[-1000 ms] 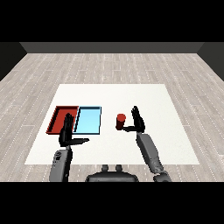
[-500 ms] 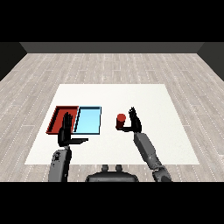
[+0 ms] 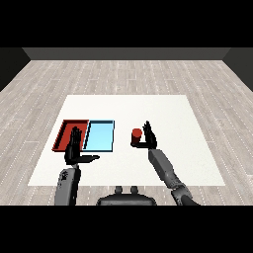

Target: Pick the red can and put it in the red box

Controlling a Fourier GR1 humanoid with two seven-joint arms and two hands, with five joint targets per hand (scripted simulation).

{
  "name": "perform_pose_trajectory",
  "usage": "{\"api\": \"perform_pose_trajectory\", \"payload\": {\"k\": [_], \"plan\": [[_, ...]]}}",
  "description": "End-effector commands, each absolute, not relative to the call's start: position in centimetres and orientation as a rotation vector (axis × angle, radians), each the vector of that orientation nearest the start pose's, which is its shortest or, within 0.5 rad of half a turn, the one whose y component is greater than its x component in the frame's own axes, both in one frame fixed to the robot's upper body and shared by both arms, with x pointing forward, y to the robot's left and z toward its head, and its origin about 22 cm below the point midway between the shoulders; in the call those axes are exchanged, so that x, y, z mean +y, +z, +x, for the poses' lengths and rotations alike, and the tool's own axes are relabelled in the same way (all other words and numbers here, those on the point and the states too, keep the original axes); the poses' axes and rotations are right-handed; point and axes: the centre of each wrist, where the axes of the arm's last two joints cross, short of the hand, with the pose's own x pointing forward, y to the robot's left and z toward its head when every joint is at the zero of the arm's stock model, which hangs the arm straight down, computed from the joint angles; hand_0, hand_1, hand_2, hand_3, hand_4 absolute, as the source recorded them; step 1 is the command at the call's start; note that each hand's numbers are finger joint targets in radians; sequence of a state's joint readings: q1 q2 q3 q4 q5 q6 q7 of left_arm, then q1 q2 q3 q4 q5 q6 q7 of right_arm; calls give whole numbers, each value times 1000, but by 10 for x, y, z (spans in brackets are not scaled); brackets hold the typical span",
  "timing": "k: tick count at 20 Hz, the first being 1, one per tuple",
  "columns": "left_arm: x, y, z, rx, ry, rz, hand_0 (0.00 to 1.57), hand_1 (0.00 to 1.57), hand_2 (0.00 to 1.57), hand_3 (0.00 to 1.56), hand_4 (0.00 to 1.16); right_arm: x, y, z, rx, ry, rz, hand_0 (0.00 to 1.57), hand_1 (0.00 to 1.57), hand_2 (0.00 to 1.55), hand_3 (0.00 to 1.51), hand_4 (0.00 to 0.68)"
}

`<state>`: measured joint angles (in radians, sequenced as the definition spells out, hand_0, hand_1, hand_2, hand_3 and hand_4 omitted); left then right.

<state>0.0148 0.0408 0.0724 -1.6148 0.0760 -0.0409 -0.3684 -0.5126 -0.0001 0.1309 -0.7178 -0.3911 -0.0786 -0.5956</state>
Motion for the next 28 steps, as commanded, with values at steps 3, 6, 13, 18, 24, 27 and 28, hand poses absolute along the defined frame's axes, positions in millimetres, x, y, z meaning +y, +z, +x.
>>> {"api": "perform_pose_trajectory", "payload": {"k": [3, 6, 13, 18, 24, 27, 28], "plan": [[274, 16, 233, -1972, 50, 8, 0, 0, 0, 0, 0, -136, -67, 346, -1716, -115, 251, 0, 0, 0, 0, 0], [265, 22, 229, -1970, 79, -1, 0, 0, 0, 0, 0, -150, -70, 331, -1712, -139, 270, 0, 0, 0, 0, 0], [260, 7, 244, -1990, 57, 18, 0, 0, 0, 0, 0, -155, -65, 352, -1712, -103, 248, 0, 0, 0, 0, 0], [273, 5, 239, -1975, 47, 21, 0, 0, 0, 0, 0, -144, -65, 343, -1672, -120, 252, 0, 0, 0, 0, 0], [264, 5, 237, -1974, 77, 20, 0, 0, 0, 0, 0, -136, -68, 357, -1668, -104, 264, 0, 0, 0, 0, 0], [257, 31, 240, -1992, 50, 36, 0, 0, 0, 0, 0, -132, -52, 358, -1660, -94, 273, 0, 0, 0, 0, 0], [233, 9, 236, -1984, 45, 19, 0, 0, 0, 0, 0, -133, -68, 351, -1684, -118, 240, 0, 0, 0, 0, 0]]}}
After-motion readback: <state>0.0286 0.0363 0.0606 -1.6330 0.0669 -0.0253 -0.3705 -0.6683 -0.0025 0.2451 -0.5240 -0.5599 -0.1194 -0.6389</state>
